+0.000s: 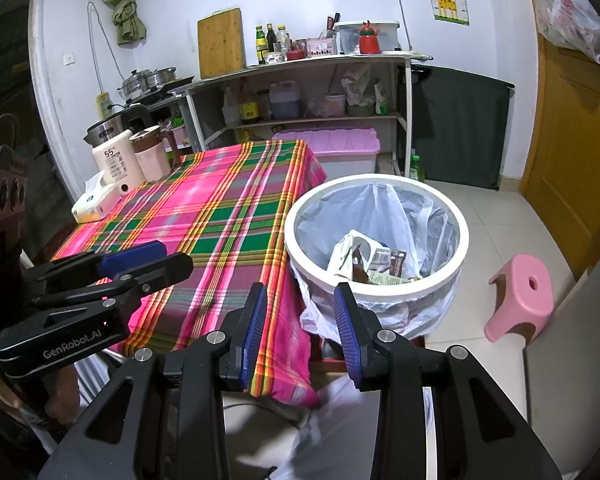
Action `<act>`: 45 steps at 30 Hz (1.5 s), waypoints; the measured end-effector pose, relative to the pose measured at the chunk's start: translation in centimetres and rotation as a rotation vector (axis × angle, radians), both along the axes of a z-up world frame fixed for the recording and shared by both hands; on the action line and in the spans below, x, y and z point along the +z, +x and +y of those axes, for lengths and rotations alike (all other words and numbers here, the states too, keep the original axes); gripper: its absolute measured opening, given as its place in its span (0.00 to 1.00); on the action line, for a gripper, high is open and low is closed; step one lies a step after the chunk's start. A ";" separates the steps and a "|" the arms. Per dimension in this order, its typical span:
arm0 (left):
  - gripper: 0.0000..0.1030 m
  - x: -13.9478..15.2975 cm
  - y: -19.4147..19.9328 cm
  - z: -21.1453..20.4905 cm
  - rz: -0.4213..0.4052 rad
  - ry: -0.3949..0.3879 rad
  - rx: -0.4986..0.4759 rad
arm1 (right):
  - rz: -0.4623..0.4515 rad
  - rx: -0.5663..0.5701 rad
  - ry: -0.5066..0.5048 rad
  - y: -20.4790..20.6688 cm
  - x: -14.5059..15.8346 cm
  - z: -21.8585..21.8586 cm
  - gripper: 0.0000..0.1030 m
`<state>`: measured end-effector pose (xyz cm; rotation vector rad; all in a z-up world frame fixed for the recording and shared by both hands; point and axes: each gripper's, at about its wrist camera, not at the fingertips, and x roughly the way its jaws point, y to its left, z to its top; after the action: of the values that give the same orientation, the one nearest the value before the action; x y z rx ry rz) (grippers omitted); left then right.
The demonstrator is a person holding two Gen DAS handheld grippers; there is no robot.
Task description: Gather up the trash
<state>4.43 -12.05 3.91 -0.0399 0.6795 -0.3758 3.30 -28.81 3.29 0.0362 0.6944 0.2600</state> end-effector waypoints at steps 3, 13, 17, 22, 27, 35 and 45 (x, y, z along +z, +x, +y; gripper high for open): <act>0.40 -0.2 0.0 0.1 0.004 0.005 0.003 | 0.000 -0.001 -0.001 0.0 0.0 0.1 0.35; 0.40 -0.4 0.2 0.2 0.009 0.011 0.007 | 0.005 -0.001 0.000 0.1 -0.2 0.1 0.35; 0.40 -0.5 0.2 0.4 0.009 0.012 0.009 | 0.004 0.001 -0.001 0.2 -0.3 0.1 0.35; 0.40 -0.5 0.2 0.5 0.009 0.013 0.008 | 0.004 0.001 -0.001 0.2 -0.3 0.1 0.35; 0.40 -0.5 0.2 0.4 0.008 0.014 0.010 | 0.005 0.000 -0.001 0.2 -0.3 0.1 0.35; 0.40 -0.5 0.2 0.4 0.009 0.016 0.010 | 0.006 0.000 -0.001 0.2 -0.2 0.1 0.35; 0.40 -0.5 0.0 0.4 0.003 0.025 0.007 | 0.007 0.000 -0.001 0.2 -0.5 0.1 0.35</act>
<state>4.43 -11.68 3.39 -0.0189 0.6865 -0.3606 3.45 -28.69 2.84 0.0364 0.7017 0.2596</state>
